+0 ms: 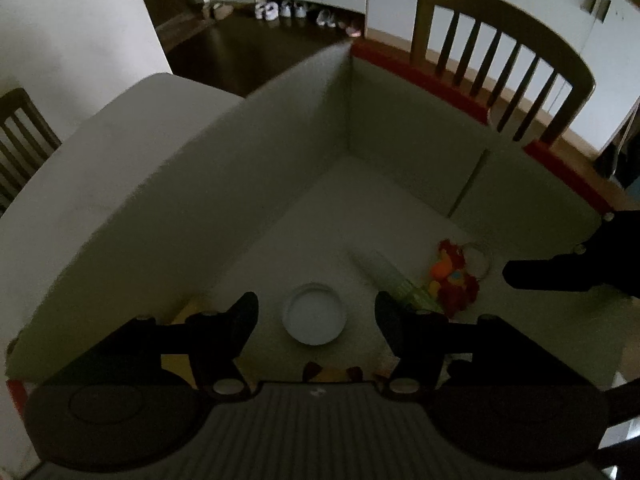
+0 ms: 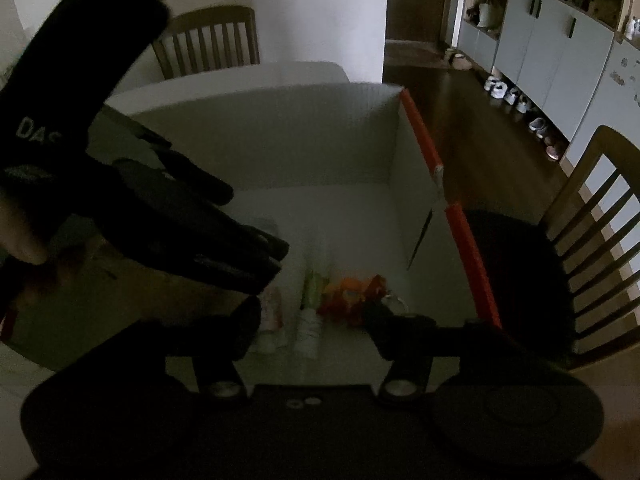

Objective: Organize objects
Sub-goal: 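Lower the lid into the box with the left tool while the right tool lowers the orange toy, then open both tools to release the lid and orange toy in the box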

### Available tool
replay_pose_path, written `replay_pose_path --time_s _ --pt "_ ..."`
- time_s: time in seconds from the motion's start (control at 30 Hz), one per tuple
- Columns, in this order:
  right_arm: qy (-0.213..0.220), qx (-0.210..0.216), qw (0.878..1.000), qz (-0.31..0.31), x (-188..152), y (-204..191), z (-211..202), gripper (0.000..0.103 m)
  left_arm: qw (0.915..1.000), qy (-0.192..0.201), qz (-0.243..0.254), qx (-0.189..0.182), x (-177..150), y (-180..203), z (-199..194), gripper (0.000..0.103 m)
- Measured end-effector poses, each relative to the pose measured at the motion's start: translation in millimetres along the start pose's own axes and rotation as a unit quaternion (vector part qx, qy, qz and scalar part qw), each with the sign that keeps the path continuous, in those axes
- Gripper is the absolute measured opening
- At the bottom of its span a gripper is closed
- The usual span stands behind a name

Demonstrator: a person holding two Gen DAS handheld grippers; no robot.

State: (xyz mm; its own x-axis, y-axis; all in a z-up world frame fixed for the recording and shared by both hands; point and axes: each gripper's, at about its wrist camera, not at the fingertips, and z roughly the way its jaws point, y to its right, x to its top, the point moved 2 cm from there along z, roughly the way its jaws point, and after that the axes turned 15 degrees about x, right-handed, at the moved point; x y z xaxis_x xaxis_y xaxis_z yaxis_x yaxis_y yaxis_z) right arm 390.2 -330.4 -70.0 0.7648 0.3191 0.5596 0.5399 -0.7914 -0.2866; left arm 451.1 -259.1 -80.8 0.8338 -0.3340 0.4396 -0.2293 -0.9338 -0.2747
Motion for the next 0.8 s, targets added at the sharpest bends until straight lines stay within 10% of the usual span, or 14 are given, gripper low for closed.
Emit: replay_pose_path --time_s 0.8 --pt "0.077 0.002 0.996 -0.043 3 -57 -77 0.063 0.987 0.134 -0.087 -0.014 -51 -39 -127 0.063"
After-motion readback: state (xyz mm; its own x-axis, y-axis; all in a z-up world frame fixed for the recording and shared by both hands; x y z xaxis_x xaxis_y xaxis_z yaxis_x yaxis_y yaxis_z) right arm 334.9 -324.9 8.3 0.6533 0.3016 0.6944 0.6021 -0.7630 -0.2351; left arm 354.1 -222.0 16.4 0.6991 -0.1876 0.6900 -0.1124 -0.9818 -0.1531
